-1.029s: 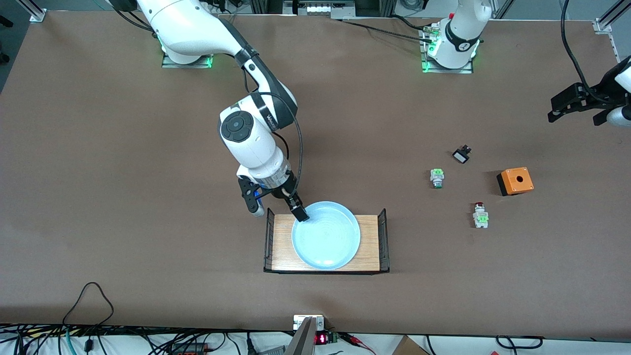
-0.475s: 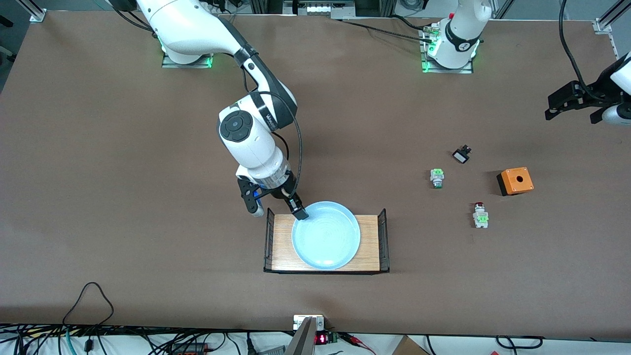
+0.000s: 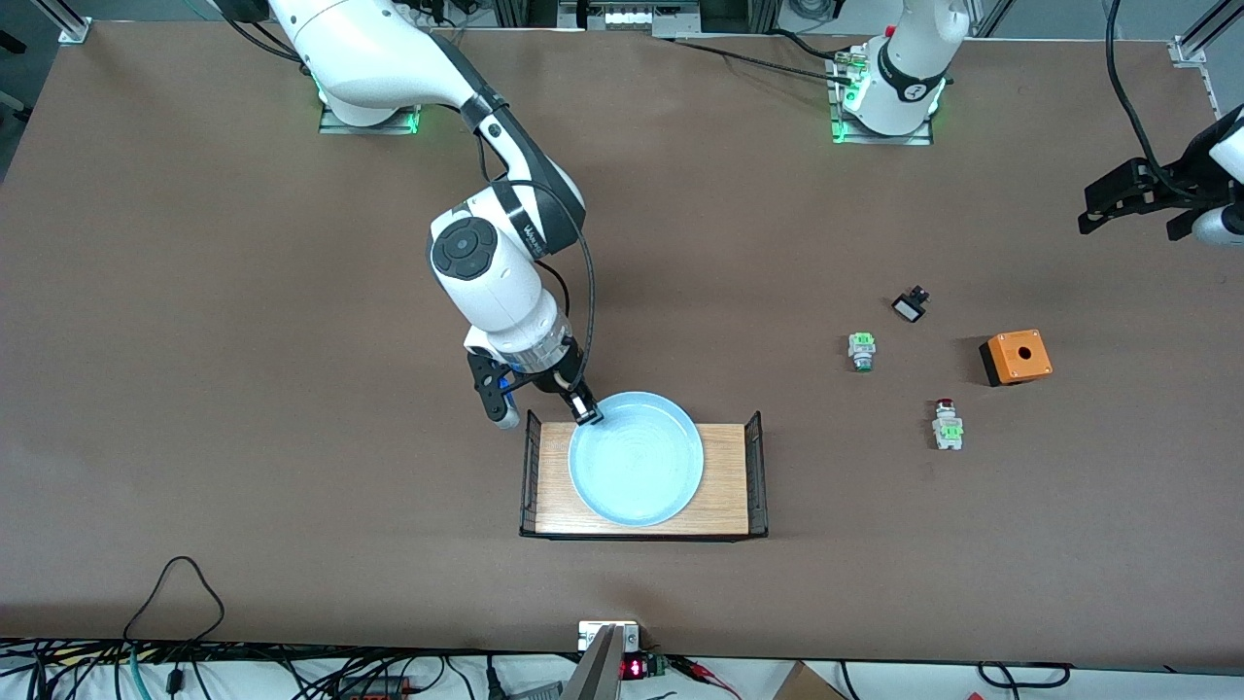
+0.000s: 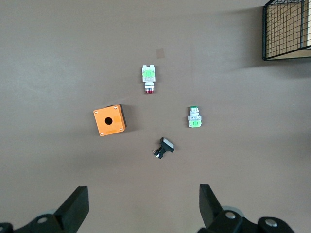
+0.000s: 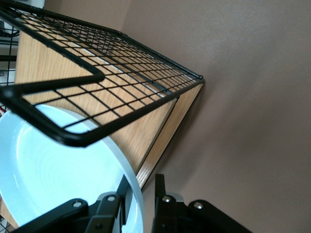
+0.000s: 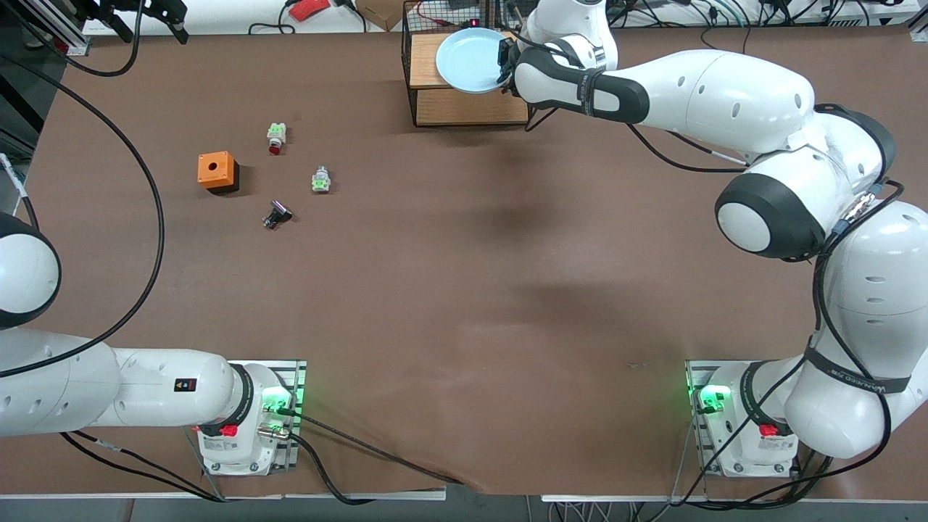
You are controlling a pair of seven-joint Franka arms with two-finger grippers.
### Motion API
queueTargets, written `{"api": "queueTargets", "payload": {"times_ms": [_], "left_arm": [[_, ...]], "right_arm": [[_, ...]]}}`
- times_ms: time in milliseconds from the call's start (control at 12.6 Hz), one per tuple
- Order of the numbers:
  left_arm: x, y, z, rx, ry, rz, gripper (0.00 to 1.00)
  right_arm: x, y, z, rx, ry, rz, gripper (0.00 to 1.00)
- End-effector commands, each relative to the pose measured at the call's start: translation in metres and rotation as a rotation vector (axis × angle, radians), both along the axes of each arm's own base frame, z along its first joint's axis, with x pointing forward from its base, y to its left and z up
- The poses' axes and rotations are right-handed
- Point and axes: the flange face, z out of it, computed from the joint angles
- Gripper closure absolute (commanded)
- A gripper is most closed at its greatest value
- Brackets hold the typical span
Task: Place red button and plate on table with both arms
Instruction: 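Grasp the blue plate rim with the right gripper, then lift the plate off the tray and carry it away with the right gripper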
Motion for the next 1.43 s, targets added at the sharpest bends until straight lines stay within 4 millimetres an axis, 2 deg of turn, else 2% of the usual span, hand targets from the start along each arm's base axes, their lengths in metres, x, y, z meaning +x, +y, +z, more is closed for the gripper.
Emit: {"api": "queueTargets", "payload": {"times_ms": [0,238,317,554,792,1029,1108,1346], "left_arm": [[-0.007,0.002,0.007,0.018,-0.004,0.017,0.00],[-0.007,0.003,0.013,0.020,-0.015,0.031,0.00],[-0.007,0.001,0.014,0.021,-0.016,0.037,0.00],[-0.007,-0.003,0.015,0.021,-0.018,0.034,0.00],[-0.007,0.000,0.015,0.022,-0.021,0.037,0.00],[-0.007,-0.002,0.016,0.021,-0.022,0.034,0.00],[-0.007,-0.002,0.016,0.023,-0.021,0.034,0.00],[-0.007,-0.004,0.016,0.021,-0.019,0.033,0.00]], "right_arm": [[0.002,0.002,0.008,-0.009,-0.005,0.007,0.88],[-0.001,0.005,0.024,-0.002,-0.023,0.029,1.00],[-0.002,0.004,0.046,0.010,-0.033,0.032,1.00],[-0.002,0.011,0.084,0.001,-0.010,0.057,1.00],[-0.001,0.001,0.113,-0.034,0.034,0.101,1.00],[-0.004,-0.039,0.149,-0.117,0.091,0.268,1.00],[-0.004,-0.054,0.150,-0.150,0.125,0.326,1.00],[-0.003,-0.112,0.173,-0.208,0.207,0.449,1.00]]}}
